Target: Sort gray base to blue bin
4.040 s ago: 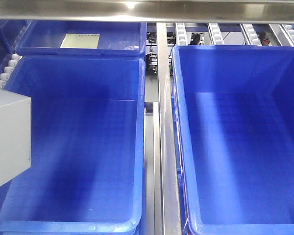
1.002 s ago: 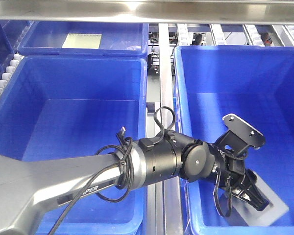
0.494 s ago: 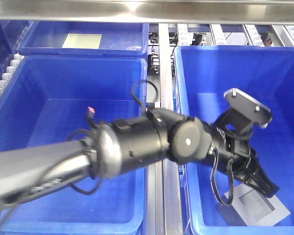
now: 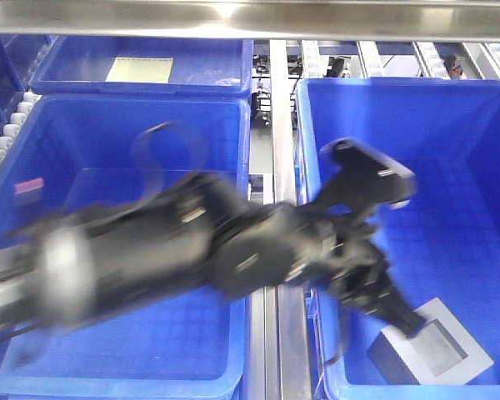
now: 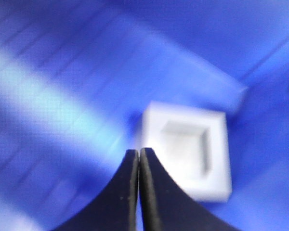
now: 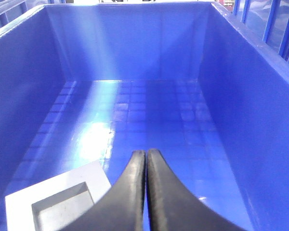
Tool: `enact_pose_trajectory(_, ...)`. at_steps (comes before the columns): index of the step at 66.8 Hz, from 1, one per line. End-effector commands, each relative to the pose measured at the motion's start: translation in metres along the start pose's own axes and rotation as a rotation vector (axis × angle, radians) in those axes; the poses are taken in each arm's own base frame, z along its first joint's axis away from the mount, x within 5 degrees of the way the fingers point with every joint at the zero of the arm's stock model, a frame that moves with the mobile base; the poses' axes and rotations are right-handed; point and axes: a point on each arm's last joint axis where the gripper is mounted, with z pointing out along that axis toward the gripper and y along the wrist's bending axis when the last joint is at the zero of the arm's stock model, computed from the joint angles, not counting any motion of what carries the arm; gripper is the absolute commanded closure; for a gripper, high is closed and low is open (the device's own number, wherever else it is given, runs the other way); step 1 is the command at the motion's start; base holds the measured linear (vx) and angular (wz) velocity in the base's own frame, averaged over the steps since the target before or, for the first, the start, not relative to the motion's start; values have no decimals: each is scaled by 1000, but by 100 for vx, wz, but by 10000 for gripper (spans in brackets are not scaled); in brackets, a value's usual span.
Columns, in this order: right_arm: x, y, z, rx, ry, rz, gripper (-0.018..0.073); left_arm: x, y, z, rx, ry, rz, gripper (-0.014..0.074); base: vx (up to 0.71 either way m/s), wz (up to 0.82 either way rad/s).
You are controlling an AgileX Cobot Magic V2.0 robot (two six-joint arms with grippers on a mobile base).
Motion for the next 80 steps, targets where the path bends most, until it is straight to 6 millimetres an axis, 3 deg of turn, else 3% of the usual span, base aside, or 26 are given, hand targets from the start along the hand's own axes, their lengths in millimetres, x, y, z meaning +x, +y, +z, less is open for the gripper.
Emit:
enact_pose_trajectory(1,-3,0,1,3,-32,-16,564,-13,-4,-45,11,-195,-40,604,0,0)
enact_pose_trajectory(23,-3,0,1,3,-32,-16,564,40,3,-108,-24,-226,32,604,0,0)
enact_pose_trajectory(51,-3,0,1,3,-32,-16,564,127,12,-221,-22,-446,96,604,0,0)
enact_pose_trajectory(65,-3,0,1,3,-32,-16,564,167,17,-247,-11,-548,97,603,0,0)
enact_pose_trajectory(80,-3,0,1,3,-32,-16,564,183,19,-252,-12,-560,96,603,0,0)
